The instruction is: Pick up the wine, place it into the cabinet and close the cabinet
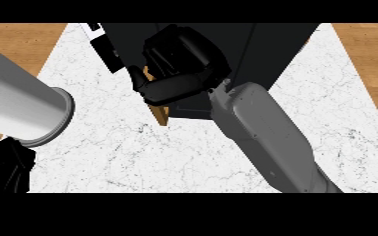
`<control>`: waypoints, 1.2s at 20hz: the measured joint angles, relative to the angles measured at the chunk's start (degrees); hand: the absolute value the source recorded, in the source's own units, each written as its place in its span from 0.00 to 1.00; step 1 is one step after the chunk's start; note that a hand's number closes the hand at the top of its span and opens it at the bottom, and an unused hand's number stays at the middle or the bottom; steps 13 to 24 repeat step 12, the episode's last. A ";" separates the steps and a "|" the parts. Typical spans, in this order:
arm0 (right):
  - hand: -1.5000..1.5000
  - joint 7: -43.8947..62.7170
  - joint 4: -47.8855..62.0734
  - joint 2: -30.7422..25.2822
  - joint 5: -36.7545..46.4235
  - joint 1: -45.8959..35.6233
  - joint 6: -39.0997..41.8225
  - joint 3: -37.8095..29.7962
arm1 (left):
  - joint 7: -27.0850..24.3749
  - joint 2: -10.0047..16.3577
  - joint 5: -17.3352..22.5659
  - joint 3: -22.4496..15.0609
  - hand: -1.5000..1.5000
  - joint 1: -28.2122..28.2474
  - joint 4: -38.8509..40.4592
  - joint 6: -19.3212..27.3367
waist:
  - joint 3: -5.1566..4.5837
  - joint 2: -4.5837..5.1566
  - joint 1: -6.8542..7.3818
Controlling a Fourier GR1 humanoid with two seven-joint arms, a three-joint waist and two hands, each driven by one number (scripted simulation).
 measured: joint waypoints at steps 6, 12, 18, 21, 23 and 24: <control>1.00 -2.64 3.80 -0.87 -0.27 -1.17 6.02 -1.00 | 0.40 -0.53 -0.67 -0.20 1.00 -0.27 -0.27 -0.17 | -0.30 -0.56 0.67; 1.00 -4.99 6.29 -1.39 0.79 -2.07 9.21 -1.18 | 0.14 -0.77 -1.05 0.02 1.00 -0.69 0.27 -0.64 | -0.52 -0.85 1.00; 1.00 -4.99 6.29 -1.39 0.79 -2.07 9.21 -1.18 | 0.14 -0.77 -1.05 0.02 1.00 -0.69 0.27 -0.64 | -0.52 -0.85 1.00; 1.00 -4.99 6.29 -1.39 0.79 -2.07 9.21 -1.18 | 0.14 -0.77 -1.05 0.02 1.00 -0.69 0.27 -0.64 | -0.52 -0.85 1.00; 1.00 -4.99 6.29 -1.39 0.79 -2.07 9.21 -1.18 | 0.14 -0.77 -1.05 0.02 1.00 -0.69 0.27 -0.64 | -0.52 -0.85 1.00; 1.00 -4.99 6.29 -1.39 0.79 -2.07 9.21 -1.18 | 0.14 -0.77 -1.05 0.02 1.00 -0.69 0.27 -0.64 | -0.52 -0.85 1.00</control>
